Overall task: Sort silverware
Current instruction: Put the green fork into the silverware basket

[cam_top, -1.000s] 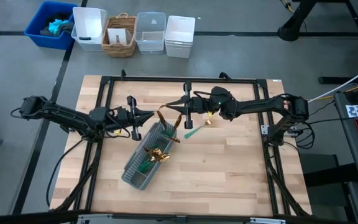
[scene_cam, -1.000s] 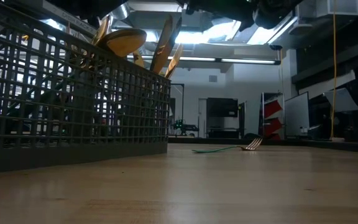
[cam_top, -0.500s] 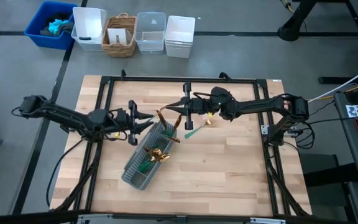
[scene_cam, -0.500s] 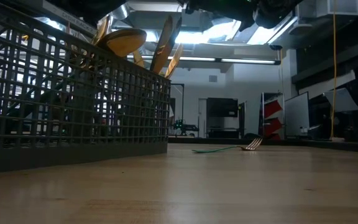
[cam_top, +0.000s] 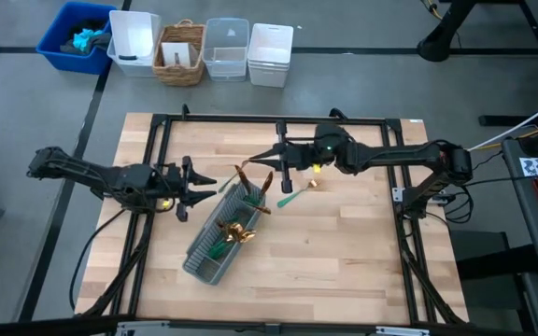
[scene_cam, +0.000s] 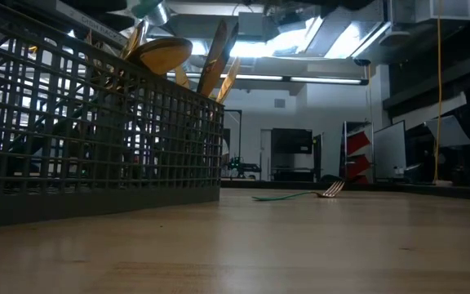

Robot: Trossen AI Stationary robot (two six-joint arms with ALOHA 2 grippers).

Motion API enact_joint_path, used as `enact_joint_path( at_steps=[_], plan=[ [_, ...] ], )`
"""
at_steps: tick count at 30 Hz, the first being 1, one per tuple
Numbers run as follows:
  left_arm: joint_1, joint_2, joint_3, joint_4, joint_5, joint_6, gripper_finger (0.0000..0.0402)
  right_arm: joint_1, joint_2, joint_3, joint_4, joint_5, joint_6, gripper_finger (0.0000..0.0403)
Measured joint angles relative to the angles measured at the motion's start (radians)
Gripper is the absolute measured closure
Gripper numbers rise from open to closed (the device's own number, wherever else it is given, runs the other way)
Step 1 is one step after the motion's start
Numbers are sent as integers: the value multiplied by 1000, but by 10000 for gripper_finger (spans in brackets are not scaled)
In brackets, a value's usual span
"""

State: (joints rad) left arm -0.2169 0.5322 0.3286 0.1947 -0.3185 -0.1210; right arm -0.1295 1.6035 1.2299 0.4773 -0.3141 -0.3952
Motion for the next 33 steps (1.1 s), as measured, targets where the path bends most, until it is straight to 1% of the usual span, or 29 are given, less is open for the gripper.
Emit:
enact_joint_path(
  at_steps=[3, 6, 10, 15, 21, 26, 30, 33],
  plan=[
    [-1, -42, 0, -66, 0, -8, 255, 6, 0, 75, -170, -2, -6, 401],
    [0, -65, 0, -91, 0, -10, 255, 16, 0, 148, -316, -14, -34, 401],
    [0, -74, 0, -90, 0, 13, 255, 52, 0, 214, -432, -21, -40, 402],
    [0, -74, 0, -91, 0, 26, 254, 107, 0, 214, -494, -9, -90, 402],
    [0, -74, 0, -104, 1, 24, 256, 152, 2, 159, -495, 122, -183, 402],
    [0, -74, 0, -103, 1, 24, 254, 150, 31, 120, -491, 136, -189, 402],
    [0, -68, 0, -103, 1, 24, 254, 149, 93, 116, -484, 157, -197, 402],
    [0, -64, 0, -105, 1, 23, 254, 149, 138, 116, -476, 158, -243, 399]
  ],
)
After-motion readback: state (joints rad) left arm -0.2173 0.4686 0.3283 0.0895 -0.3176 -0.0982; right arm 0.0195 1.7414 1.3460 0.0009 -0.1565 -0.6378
